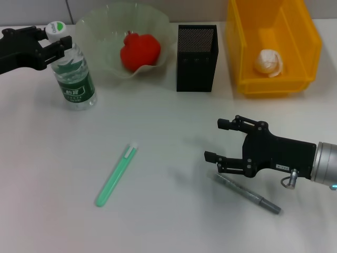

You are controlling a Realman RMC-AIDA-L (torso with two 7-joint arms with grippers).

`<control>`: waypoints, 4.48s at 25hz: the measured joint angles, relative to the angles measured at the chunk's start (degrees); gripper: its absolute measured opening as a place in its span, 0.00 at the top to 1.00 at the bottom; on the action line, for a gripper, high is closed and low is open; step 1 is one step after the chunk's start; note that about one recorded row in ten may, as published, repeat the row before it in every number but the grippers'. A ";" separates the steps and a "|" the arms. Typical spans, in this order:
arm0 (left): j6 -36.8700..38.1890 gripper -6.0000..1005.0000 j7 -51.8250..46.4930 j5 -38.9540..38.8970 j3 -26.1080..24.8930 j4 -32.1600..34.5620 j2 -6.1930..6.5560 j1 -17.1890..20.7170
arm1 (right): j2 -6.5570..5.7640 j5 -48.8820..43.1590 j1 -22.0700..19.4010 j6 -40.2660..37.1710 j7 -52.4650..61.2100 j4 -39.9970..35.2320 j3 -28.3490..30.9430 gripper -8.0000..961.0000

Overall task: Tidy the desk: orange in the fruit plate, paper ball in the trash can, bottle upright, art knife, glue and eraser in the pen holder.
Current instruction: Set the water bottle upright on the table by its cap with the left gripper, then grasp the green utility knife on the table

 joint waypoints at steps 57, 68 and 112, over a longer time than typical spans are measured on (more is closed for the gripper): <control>0.00 0.15 1.44 -0.11 -1.50 0.45 -1.14 0.62 | -0.09 0.00 0.02 -0.27 0.00 0.00 0.00 0.14; 6.88 0.15 2.53 -12.58 -1.50 -0.04 0.13 2.16 | -0.09 0.00 0.01 -0.11 -0.01 0.00 0.00 0.14; 38.96 0.16 -59.17 9.66 -0.46 25.27 1.27 -4.31 | 0.09 -0.19 0.03 -0.31 0.04 -2.93 0.00 0.14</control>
